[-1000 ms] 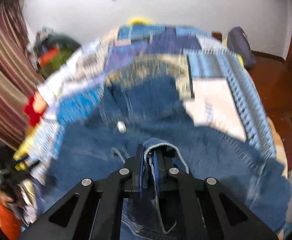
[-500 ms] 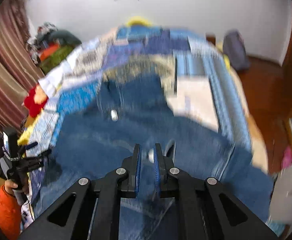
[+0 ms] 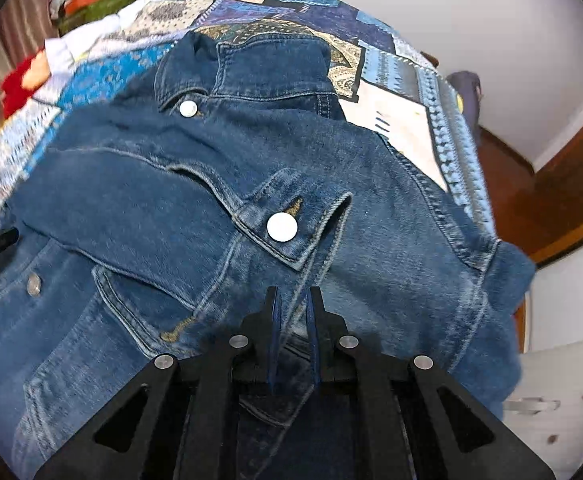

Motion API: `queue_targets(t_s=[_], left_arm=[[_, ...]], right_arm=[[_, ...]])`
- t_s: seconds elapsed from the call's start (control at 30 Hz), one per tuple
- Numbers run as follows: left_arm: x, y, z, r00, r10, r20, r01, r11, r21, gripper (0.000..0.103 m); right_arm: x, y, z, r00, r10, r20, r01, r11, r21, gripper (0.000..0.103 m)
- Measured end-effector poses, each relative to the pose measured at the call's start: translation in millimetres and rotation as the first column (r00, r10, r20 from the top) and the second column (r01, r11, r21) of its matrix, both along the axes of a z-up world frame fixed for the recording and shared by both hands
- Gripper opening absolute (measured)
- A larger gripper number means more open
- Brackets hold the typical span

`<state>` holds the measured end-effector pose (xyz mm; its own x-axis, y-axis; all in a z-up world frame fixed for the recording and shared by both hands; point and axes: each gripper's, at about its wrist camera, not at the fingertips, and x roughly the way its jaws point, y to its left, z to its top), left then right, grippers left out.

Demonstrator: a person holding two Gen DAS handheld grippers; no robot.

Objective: Fold large clothes
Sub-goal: 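Grasp the other sleeve cuff with the right gripper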

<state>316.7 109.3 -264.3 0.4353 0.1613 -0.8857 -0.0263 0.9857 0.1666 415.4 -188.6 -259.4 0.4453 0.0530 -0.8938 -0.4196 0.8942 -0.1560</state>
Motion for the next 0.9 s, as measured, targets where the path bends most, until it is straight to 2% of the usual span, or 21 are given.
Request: queue_targets(t_s=[0.17,0.33,0.43,0.53,0.63,0.7,0.77,0.83,0.9], left_arm=[[-7.6,8.3,1.3,0.999,0.034,0.010,-0.033,0.998,-0.049,0.084],[-18.2,19.6,3.5,0.998,0.060,0.009,-0.059,0.996,-0.069,0.084],[-23.6,25.6,8.0,0.997,0.071,0.016,-0.070,0.996,-0.048,0.084],[-29.7,30.2,12.8,0.996,0.082,0.026,-0.081,0.996,-0.041,0.084],[-33.1,30.6,15.1,0.995,0.097,0.036,-0.096,0.994,-0.044,0.084],[-32.9,29.5,16.7,0.994,0.102,0.043,-0.100,0.994,-0.041,0.084],[-32.6,27.7,20.0,0.994,0.100,0.054,-0.097,0.994,-0.043,0.084],[-33.3,26.2,23.1,0.994,0.094,0.063,-0.092,0.995,-0.040,0.084],[-34.7,24.5,27.0,0.993,0.084,0.077,-0.082,0.996,-0.029,0.084]], right_arm=[[2.0,-9.2,-9.3,0.999,-0.027,-0.020,0.025,0.994,-0.110,0.008],[4.2,-26.6,-4.3,0.996,-0.072,-0.050,0.070,0.996,-0.051,0.008],[8.0,-40.2,6.1,0.989,-0.108,-0.105,0.113,0.993,0.037,0.008],[6.6,-49.7,23.7,0.982,-0.113,-0.151,0.144,0.967,0.211,0.008],[5.8,-38.0,29.9,0.985,-0.084,-0.151,0.124,0.952,0.280,0.008],[7.1,-21.4,23.0,0.990,-0.069,-0.121,0.097,0.965,0.244,0.008],[9.1,-5.7,5.1,0.993,-0.059,-0.100,0.074,0.986,0.147,0.008],[6.5,5.6,-10.0,1.000,-0.019,-0.010,0.020,0.999,0.035,0.008],[0.4,10.7,-12.1,0.998,0.027,0.049,-0.026,0.999,-0.018,0.008]])
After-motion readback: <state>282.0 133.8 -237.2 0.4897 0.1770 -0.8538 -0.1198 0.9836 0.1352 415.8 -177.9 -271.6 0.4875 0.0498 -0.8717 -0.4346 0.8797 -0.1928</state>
